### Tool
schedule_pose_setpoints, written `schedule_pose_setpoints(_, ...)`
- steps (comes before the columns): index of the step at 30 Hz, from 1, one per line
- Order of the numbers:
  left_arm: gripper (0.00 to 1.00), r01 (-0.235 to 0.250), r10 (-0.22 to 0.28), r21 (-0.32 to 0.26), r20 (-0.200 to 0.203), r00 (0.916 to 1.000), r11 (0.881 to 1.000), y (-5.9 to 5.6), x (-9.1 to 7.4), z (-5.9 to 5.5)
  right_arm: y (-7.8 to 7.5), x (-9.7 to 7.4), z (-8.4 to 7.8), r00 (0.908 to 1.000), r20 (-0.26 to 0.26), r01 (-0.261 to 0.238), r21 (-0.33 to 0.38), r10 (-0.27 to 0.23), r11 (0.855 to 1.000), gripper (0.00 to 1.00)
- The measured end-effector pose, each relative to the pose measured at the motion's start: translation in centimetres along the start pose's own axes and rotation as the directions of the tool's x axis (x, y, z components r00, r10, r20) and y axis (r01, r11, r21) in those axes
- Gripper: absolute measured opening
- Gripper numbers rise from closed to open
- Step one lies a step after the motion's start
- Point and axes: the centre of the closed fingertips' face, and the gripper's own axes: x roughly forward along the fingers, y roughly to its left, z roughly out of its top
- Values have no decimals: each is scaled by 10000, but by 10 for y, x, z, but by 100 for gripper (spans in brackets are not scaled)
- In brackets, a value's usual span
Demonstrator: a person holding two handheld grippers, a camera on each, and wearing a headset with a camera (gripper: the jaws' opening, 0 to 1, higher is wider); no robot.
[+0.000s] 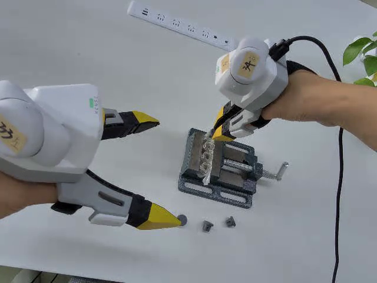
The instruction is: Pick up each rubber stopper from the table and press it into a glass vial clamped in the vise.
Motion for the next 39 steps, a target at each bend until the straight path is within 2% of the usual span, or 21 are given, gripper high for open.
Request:
schedule_pose_setpoints(6,90,-4,4,-21,6,10000,10000,1,0,0,-1,0,-1,10000,36,-3,24,2,10000,8)
schedule_pose_setpoints(9,89,-21,21,-29,30,10000,10000,1,0,1,-1,1,-2,10000,29,15,21,-15,10000,15)
schedule_pose_setpoints(13,89,-20,20,-39,2,10000,10000,1,0,0,-2,-4,0,9997,238,30,87,-32,10000,16)
schedule_pose_setpoints(19,88,-17,17,-61,-9,10000,10000,1,0,-1,-1,-17,3,9975,705,63,309,-85,9995,10)
schedule_pose_setpoints(22,88,-12,11,-22,-33,10000,10000,1,1,0,-8,-19,0,9964,809,231,394,-263,9990,4)
schedule_pose_setpoints(24,88,7,-7,-58,-1,10000,10000,0,1,1,-4,-23,2,9949,967,240,463,-284,9986,3)
schedule_pose_setpoints(25,88,1,-1,-59,2,10000,10000,0,1,1,-5,-22,4,9939,1068,222,524,-277,9984,0)
schedule_pose_setpoints(28,88,-5,5,-54,-23,10000,10000,0,1,1,-6,-21,4,9933,1133,181,572,-245,9982,1)
schedule_pose_setpoints(39,88,-11,11,-110,-49,10000,9999,0,1,-1,0,-11,5,9948,1022,-17,417,-25,9991,1)
